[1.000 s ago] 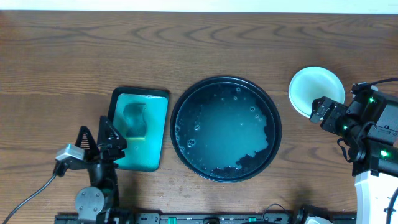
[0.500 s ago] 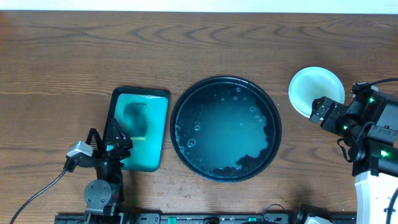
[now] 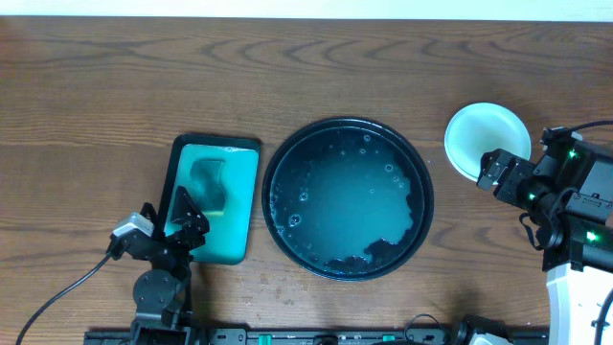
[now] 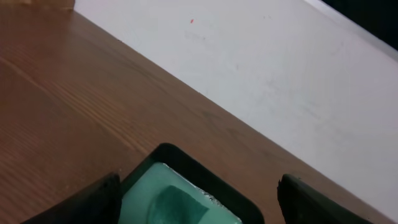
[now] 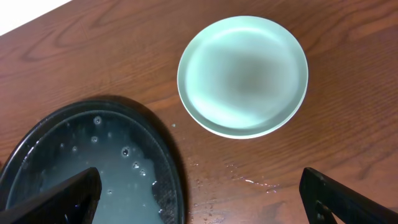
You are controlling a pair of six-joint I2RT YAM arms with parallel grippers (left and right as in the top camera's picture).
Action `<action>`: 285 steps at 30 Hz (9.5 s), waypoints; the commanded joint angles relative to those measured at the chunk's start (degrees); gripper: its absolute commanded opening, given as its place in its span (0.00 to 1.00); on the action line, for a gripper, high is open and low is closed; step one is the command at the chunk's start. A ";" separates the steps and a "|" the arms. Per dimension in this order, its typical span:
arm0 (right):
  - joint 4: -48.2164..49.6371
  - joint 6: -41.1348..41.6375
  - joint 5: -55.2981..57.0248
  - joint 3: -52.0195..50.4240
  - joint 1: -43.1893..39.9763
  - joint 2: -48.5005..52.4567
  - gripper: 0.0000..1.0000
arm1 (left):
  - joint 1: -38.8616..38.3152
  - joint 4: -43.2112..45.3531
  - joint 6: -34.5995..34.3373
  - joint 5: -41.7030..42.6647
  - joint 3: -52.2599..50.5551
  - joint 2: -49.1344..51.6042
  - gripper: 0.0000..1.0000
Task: Clean dirty plates on tray and stack at the side
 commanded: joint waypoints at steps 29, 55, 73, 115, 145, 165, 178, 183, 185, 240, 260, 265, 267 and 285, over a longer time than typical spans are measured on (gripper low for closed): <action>-0.07 -0.83 0.11 0.70 0.76 0.04 0.99 | 0.31 -2.71 5.03 0.66 -0.85 -0.35 0.81; 2.29 -0.83 5.86 0.68 13.86 -3.80 0.99 | 0.31 -2.71 5.03 0.66 -0.85 -0.35 0.80; 28.79 3.17 7.26 -22.91 25.90 -41.07 0.99 | 0.31 -2.71 5.03 0.66 -0.85 -0.35 0.81; 38.71 -2.45 10.67 -53.35 23.30 -57.44 0.99 | 0.31 -2.71 5.03 0.66 -0.85 -0.35 0.81; 38.73 -9.84 11.04 -53.35 23.30 -57.42 0.99 | 0.31 -2.71 5.03 0.66 -0.85 -0.35 0.80; 38.73 -9.84 11.04 -53.35 23.30 -57.42 0.99 | 0.31 -2.71 5.03 0.66 -0.85 -0.35 0.81; 38.73 -9.84 11.04 -53.35 23.30 -57.42 0.99 | 0.31 -2.71 5.05 0.66 -0.85 -0.35 0.80; 38.73 -9.84 11.04 -53.35 23.30 -57.42 0.99 | 0.31 -2.71 5.03 0.66 -0.85 -0.35 0.81; 38.73 -9.84 11.04 -53.35 23.30 -57.42 0.99 | 0.31 -2.71 5.03 0.66 -0.85 -0.35 0.80; 38.73 -9.84 11.04 -53.35 23.30 -57.42 0.99 | 0.31 -2.71 5.05 0.66 -0.85 -0.35 0.80; 38.73 -9.84 11.04 -53.35 23.30 -57.42 0.99 | 0.31 -2.71 5.03 0.66 -0.85 -0.35 0.81; 38.73 -9.84 11.04 -53.35 23.30 -57.42 0.99 | 0.31 -2.71 5.03 0.68 -0.85 -0.35 0.80; 38.73 -9.84 11.04 -53.35 23.30 -57.42 0.99 | 0.31 -2.71 5.03 0.66 -0.85 -0.35 0.80; 38.73 -9.84 11.04 -53.35 23.30 -57.42 0.99 | 0.31 -2.71 5.03 0.68 -0.85 -0.35 0.81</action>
